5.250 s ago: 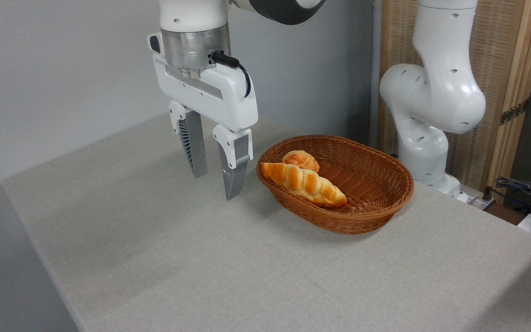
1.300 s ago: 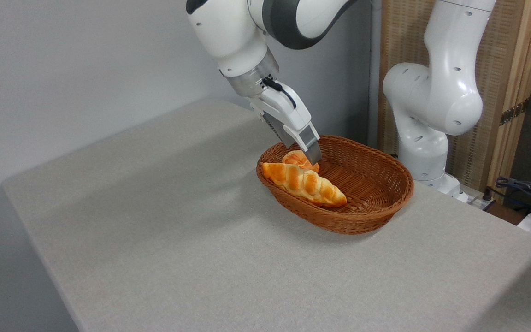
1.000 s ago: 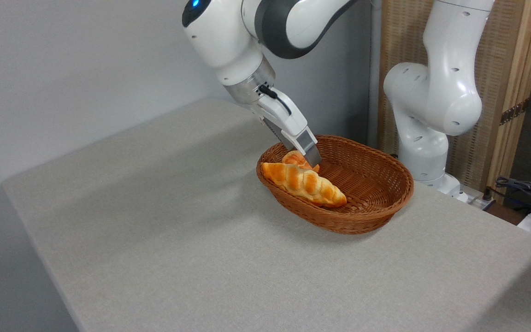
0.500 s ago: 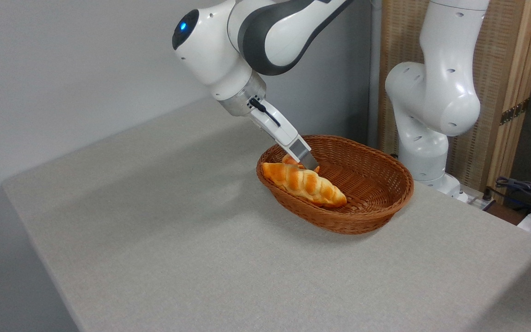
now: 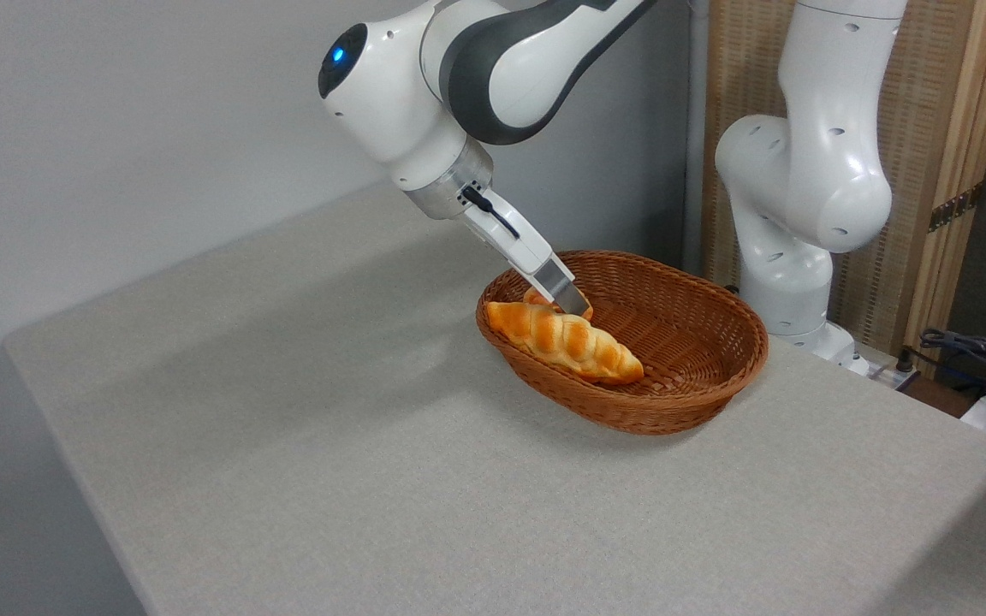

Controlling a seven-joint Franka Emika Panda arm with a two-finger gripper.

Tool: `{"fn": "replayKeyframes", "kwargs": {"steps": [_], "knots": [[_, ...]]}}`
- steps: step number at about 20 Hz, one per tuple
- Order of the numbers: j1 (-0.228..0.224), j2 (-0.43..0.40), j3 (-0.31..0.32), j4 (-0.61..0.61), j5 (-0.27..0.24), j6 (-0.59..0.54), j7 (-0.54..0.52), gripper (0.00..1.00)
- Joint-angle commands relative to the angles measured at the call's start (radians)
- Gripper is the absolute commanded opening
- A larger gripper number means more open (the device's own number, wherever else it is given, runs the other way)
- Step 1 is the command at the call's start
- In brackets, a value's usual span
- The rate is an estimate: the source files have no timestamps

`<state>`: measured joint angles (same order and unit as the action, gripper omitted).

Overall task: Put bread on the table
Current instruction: 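Lower the gripper onto the orange bun and close on it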

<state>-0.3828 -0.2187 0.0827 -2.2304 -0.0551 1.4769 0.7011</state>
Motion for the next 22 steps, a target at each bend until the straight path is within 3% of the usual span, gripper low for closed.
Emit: {"fn": "replayKeyframes", "kwargs": {"steps": [1,16,22], "knots": [[-0.005,0.002,0.005,0.005,-0.009,0.016,-0.009,0.43],[-0.011,-0.004,0.005,0.006,0.000,-0.003,0.003,0.42],[-0.010,-0.014,0.011,0.047,0.008,-0.087,0.043,0.42]]}}
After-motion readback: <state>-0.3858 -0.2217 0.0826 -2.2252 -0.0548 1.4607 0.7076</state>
